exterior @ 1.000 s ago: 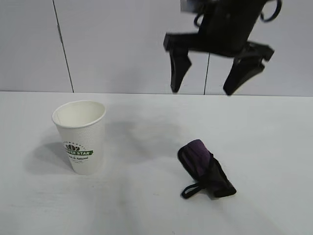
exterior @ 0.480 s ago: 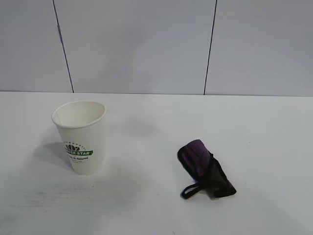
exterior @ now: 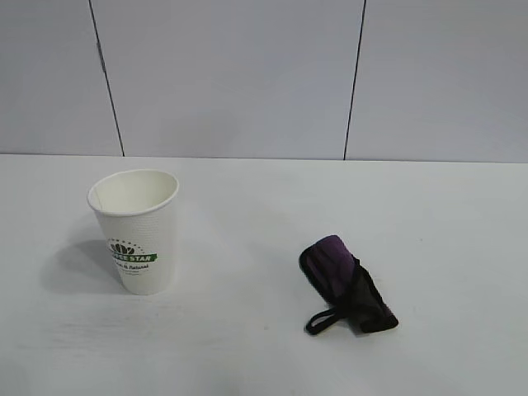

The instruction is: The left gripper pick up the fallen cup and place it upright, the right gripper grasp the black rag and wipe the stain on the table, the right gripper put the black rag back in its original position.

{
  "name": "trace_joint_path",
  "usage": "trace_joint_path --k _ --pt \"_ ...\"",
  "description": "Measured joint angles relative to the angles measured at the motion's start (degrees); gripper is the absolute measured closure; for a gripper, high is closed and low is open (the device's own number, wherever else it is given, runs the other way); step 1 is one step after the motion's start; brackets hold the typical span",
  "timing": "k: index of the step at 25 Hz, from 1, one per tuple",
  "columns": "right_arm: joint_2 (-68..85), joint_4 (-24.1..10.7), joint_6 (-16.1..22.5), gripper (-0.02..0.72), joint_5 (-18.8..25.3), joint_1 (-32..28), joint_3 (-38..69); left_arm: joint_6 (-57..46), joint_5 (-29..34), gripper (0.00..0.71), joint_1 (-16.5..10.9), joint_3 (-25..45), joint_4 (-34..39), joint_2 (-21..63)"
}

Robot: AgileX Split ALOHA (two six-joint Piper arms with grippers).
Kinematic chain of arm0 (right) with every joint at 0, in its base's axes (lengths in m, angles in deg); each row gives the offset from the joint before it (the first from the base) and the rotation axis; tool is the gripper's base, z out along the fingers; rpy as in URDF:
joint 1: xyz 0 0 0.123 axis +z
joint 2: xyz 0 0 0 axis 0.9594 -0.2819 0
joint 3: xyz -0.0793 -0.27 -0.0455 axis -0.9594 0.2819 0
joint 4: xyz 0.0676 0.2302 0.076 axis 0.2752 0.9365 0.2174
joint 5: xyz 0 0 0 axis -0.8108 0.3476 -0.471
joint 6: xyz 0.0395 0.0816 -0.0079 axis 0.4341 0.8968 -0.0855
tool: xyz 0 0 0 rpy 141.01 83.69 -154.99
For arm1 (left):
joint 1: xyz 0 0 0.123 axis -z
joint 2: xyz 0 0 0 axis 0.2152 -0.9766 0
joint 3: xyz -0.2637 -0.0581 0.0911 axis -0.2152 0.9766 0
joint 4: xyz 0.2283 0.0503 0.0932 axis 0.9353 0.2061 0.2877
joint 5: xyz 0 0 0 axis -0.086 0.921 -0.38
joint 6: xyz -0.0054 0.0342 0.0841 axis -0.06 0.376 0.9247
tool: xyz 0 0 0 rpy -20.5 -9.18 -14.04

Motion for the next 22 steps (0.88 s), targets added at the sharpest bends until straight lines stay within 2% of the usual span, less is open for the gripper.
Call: trace_joint_path --k 3,8,15,22 --pt "4.60 -1.26 -0.20 0.030 0.00 -0.27 5.00 0.00 0.00 0.016 0.00 0.00 0.00 0.00" --pt "12.51 -3.31 -0.64 0.030 -0.46 -4.27 16.59 0.00 0.00 0.016 0.00 0.00 0.00 0.00" --pt "24.19 -3.42 -1.88 0.030 -5.10 -12.01 31.97 0.00 0.00 0.016 0.00 0.00 0.00 0.00" --pt "34.75 -3.42 -1.93 0.030 -6.42 -18.58 41.88 0.00 0.00 0.016 0.00 0.00 0.00 0.00"
